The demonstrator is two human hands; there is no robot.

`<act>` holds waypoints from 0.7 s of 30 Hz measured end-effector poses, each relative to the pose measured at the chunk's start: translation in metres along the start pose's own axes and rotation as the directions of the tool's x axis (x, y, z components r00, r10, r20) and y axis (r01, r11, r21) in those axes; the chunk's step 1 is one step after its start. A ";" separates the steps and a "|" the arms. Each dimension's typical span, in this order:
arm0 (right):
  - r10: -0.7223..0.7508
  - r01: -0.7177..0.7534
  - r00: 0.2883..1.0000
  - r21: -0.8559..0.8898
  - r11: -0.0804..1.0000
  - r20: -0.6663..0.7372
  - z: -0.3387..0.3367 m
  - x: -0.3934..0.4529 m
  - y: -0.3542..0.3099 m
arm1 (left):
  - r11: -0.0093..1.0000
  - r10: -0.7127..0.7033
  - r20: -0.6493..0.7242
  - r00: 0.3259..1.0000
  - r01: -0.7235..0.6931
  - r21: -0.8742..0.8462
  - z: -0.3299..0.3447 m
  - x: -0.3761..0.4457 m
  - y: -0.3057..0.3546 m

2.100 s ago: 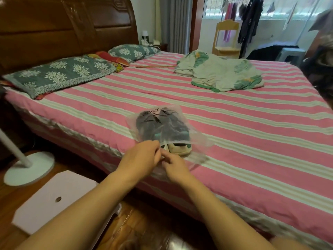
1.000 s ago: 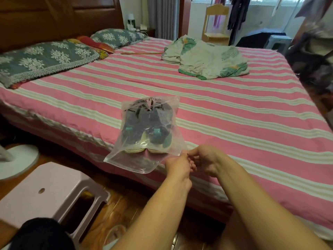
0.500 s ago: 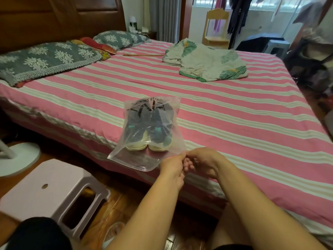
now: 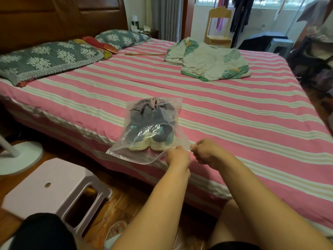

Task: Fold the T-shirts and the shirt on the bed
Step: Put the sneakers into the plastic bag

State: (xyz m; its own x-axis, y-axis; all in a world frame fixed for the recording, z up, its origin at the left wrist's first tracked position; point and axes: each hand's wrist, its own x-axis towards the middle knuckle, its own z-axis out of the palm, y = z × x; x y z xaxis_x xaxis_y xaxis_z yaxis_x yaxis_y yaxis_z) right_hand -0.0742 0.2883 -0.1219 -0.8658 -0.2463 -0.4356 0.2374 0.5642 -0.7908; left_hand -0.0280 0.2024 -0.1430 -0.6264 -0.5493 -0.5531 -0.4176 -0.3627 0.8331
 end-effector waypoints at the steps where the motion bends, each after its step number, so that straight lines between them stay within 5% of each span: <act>1: 0.010 -0.010 1.000 0.010 1.000 0.002 0.001 0.000 0.001 | 0.999 0.010 -0.012 1.000 -0.011 -0.041 -0.001 0.003 -0.002; 12: 0.046 -0.048 0.999 0.115 0.992 0.020 -0.026 0.022 0.024 | 0.980 0.010 -0.380 0.925 -0.084 -0.180 -0.118 0.048 -0.006; 17: 0.037 -0.043 0.997 0.099 0.994 0.061 -0.029 0.029 0.028 | 0.979 -0.003 -0.445 0.895 -0.089 -0.185 -0.171 0.061 -0.012; 21: 0.043 -0.042 0.999 0.070 0.997 -0.018 -0.031 0.025 0.025 | 0.990 0.020 -0.346 0.938 -0.067 -0.125 -0.194 0.061 -0.019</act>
State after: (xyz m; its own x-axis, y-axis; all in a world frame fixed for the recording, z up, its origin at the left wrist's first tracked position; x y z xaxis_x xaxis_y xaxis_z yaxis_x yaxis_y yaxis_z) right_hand -0.1035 0.3203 -0.1390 -0.8626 -0.2072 -0.4615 0.3038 0.5172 -0.8001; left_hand 0.0700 0.0299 -0.1922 -0.3684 -0.7826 -0.5018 -0.2895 -0.4164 0.8619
